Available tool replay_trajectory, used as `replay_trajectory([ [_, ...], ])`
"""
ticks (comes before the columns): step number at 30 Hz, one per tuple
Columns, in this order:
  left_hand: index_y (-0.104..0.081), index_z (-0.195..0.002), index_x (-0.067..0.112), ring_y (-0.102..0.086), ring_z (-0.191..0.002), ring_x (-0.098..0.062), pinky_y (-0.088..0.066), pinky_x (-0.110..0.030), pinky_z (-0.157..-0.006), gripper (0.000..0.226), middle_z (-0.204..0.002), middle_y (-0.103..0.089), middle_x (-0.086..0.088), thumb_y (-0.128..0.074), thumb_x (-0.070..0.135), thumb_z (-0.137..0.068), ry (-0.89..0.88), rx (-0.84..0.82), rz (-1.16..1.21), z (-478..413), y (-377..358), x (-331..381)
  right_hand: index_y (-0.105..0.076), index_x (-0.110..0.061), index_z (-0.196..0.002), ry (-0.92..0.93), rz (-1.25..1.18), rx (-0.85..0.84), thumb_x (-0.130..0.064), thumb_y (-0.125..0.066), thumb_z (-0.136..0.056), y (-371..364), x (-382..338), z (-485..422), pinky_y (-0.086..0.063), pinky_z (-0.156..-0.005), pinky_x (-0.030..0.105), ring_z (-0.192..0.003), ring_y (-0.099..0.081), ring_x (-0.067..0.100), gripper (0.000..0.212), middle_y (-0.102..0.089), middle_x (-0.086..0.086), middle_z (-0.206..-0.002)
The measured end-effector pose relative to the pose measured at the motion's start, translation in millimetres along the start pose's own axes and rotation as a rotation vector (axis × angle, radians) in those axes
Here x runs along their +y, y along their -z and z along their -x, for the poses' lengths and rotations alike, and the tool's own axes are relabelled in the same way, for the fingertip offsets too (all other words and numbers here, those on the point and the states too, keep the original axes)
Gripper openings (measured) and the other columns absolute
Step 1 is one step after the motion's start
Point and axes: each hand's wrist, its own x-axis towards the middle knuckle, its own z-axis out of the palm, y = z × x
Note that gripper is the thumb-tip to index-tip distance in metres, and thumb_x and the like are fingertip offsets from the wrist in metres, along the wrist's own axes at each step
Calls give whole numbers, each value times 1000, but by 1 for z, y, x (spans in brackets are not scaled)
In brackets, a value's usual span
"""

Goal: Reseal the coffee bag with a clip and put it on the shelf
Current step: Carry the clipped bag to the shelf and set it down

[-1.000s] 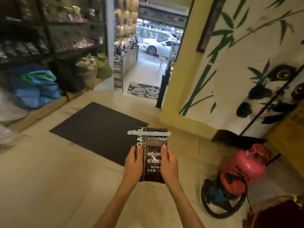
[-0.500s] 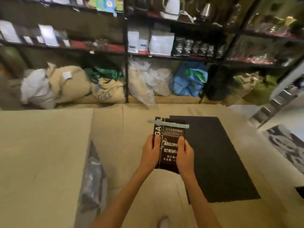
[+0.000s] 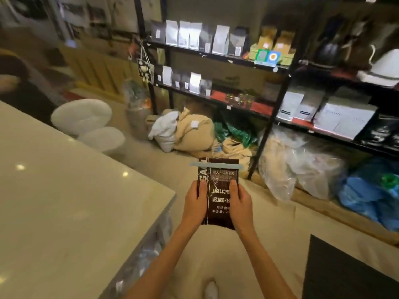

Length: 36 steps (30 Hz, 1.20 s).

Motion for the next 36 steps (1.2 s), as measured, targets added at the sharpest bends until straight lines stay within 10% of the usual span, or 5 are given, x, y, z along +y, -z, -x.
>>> replay_trajectory([
  [11, -61, -110, 14, -69, -88, -13, -53, -25, -71, 29, -98, -71, -2, -41, 33, -102, 32, 52, 115, -236, -72, 36, -65, -30, -108, 21, 40, -144, -43, -43, -101, -30, -49, -249, -56, -74, 28, -89, -72, 13, 27, -75, -1, -96],
  [21, -63, -112, 17, -71, -90, -16, -57, -32, -79, 29, -99, -74, -2, -41, 33, -101, 42, 115, 120, -476, -79, 29, -64, -34, -106, -1, 193, -477, -54, -43, -97, -111, -59, -496, -56, -91, 41, -93, -72, 8, 31, -77, -5, -101],
  [29, -58, -122, 17, -71, -85, -2, -51, -11, -64, 32, -103, -73, 2, -42, 34, -101, 47, 113, 46, -651, -69, 58, -58, -21, -123, 62, 243, -444, -41, -39, -101, -160, -118, -692, -50, -70, 24, -85, -62, 10, 35, -65, -6, -100],
  [36, -58, -120, 26, -70, -86, 1, -52, -13, -67, 27, -105, -73, 5, -43, 37, -100, -13, 13, -23, -795, -58, 72, -58, -31, -128, 257, 400, -552, -49, -56, -92, -234, -169, -830, -51, -95, 28, -105, -60, -2, 40, -65, -17, -114],
])
